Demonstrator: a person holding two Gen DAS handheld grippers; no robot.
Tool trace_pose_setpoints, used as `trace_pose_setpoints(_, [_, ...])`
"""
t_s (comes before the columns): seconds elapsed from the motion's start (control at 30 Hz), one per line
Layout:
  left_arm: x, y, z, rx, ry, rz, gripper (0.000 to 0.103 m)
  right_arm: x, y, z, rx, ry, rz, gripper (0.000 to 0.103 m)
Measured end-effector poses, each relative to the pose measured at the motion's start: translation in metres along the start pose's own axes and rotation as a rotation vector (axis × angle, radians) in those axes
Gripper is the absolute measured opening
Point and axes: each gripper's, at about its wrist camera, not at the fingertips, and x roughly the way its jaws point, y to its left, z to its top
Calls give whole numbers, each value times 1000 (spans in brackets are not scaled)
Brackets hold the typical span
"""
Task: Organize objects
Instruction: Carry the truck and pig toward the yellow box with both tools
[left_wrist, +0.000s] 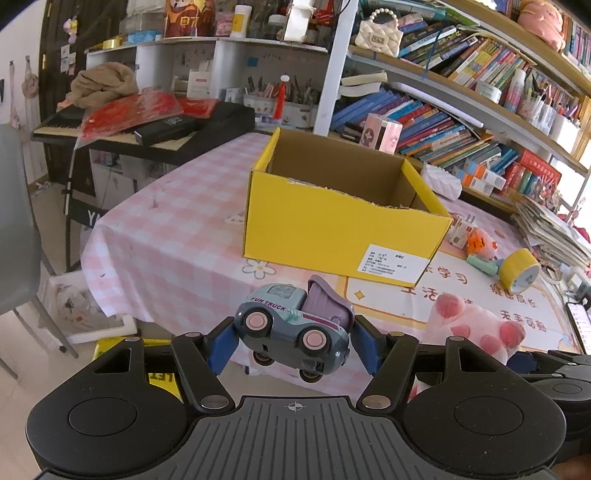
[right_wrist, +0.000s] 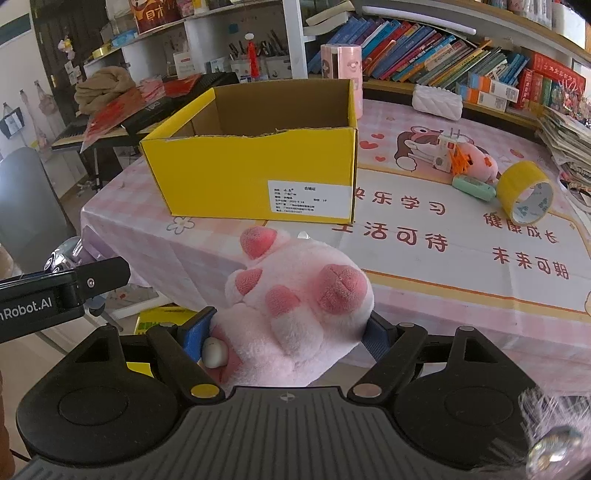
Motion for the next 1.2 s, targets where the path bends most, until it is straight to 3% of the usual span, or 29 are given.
trace_pose_setpoints(0.8, [4,-2,12,-1,-22,-27,66,-3,4,10,-26,-25,-15,80])
trace_pose_setpoints(1.2, [16,-15,46,19,-81,-15,66,5,-5,45,-29,-76,13,80])
